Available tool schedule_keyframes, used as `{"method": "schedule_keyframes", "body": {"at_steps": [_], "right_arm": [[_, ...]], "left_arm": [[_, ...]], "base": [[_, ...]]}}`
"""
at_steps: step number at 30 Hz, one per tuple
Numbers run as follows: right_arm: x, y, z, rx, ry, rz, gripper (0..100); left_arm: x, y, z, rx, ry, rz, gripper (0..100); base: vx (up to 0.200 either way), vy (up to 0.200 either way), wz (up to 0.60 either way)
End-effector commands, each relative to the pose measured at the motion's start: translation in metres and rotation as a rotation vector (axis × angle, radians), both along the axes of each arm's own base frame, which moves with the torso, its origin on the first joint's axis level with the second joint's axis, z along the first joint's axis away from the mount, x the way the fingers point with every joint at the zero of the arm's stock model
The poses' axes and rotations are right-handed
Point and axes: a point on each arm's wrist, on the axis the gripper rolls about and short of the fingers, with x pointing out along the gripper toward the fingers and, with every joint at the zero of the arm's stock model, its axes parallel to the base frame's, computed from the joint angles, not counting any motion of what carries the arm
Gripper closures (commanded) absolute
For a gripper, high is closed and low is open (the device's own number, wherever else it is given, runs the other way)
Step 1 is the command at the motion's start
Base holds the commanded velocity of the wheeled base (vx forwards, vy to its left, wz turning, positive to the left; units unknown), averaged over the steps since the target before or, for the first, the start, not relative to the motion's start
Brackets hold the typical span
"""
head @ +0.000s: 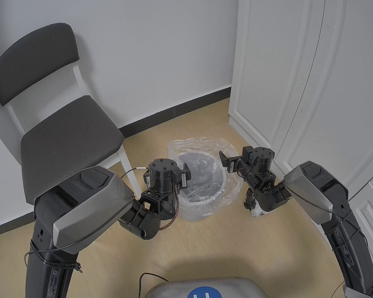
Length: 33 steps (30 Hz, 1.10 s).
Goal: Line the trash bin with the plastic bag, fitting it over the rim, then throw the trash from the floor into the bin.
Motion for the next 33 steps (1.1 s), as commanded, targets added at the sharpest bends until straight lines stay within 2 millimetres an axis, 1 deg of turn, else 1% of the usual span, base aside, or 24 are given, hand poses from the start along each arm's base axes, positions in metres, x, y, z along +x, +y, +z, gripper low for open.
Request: {"method": "schedule_keyframes", "body": {"at_steps": [1,4,5,7,8,10,14,19,22,25,33], "right_arm": [[-0.009,-0.012,0.032,-0.012,0.039,-0.014,0],[-0.007,-0.017,0.030,-0.017,0.055,-0.023,0],[-0.006,-0.020,0.027,-0.020,0.063,-0.029,0],[-0.006,-0.020,0.027,-0.020,0.063,-0.029,0],[-0.004,-0.023,0.023,-0.027,0.087,-0.035,0],[-0.002,-0.023,0.023,-0.029,0.096,-0.042,0],[0.002,-0.027,0.020,-0.028,0.095,-0.055,0],[0.008,-0.030,0.009,-0.030,0.097,-0.066,0],[0.012,-0.030,0.005,-0.028,0.092,-0.068,0],[0.015,-0.031,0.001,-0.029,0.102,-0.071,0],[0.024,-0.028,-0.015,-0.025,0.087,-0.072,0]], "left_arm": [[-0.001,0.012,-0.013,0.088,0.062,0.014,0],[0.002,0.016,-0.015,0.109,0.079,0.035,0],[0.006,0.022,-0.016,0.122,0.091,0.069,0],[0.006,0.022,-0.016,0.122,0.091,0.069,0],[0.012,0.029,-0.016,0.146,0.100,0.125,0],[0.017,0.033,-0.018,0.164,0.103,0.152,0],[0.021,0.037,-0.024,0.180,0.112,0.162,0],[0.029,0.041,-0.034,0.184,0.116,0.178,0],[0.035,0.044,-0.040,0.187,0.115,0.205,0],[0.040,0.049,-0.041,0.200,0.111,0.232,0],[0.043,0.060,-0.042,0.228,0.124,0.251,0]], "base": [[0.000,0.000,0.00],[0.000,0.000,0.00],[0.000,0.000,0.00],[0.000,0.000,0.00],[0.000,0.000,0.00],[0.000,0.000,0.00],[0.000,0.000,0.00],[0.000,0.000,0.00],[0.000,0.000,0.00],[0.000,0.000,0.00],[0.000,0.000,0.00]]}}
